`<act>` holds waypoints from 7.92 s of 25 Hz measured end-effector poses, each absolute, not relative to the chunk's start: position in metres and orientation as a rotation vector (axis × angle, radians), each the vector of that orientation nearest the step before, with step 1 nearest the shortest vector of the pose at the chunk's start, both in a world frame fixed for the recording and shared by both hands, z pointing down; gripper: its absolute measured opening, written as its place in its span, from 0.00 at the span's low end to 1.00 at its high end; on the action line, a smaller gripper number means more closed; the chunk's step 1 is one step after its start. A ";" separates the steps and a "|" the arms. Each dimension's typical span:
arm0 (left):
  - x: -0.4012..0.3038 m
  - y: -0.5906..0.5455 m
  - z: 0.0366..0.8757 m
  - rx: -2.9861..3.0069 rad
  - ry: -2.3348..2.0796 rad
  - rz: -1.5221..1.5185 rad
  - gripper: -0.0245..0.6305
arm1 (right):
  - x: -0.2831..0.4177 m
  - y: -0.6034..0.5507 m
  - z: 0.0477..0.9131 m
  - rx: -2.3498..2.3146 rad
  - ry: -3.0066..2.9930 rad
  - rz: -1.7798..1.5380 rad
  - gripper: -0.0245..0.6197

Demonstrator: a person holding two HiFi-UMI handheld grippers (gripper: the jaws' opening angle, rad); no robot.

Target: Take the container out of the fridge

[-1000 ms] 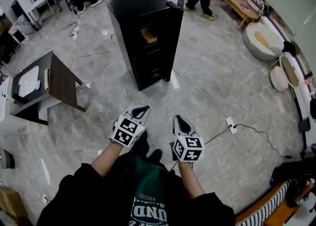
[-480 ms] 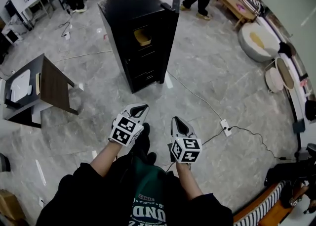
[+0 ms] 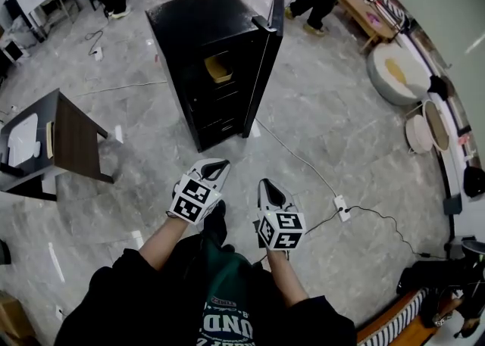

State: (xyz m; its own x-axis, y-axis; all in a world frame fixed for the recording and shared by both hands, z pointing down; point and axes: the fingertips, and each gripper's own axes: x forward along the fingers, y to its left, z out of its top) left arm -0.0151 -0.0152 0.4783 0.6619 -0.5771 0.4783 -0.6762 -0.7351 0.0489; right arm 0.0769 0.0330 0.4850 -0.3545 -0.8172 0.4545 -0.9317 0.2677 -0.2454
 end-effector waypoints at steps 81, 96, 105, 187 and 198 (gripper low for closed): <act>-0.032 -0.272 0.532 2.598 -1.080 0.918 0.24 | 0.085 -0.192 0.534 1.529 -2.285 0.802 0.09; -0.022 -0.289 0.550 2.652 -1.014 1.142 0.29 | 0.094 -0.185 0.549 1.510 -2.249 0.840 0.09; -0.021 -0.314 0.569 2.641 -1.016 1.210 0.29 | 0.103 -0.186 0.560 1.504 -2.222 0.873 0.09; -0.033 -0.480 0.751 2.376 -1.010 1.968 0.22 | 0.176 -0.210 0.627 1.406 -2.062 1.023 0.10; -0.041 -0.485 0.761 2.318 -0.995 2.054 0.12 | 0.182 -0.202 0.631 1.413 -2.043 1.045 0.09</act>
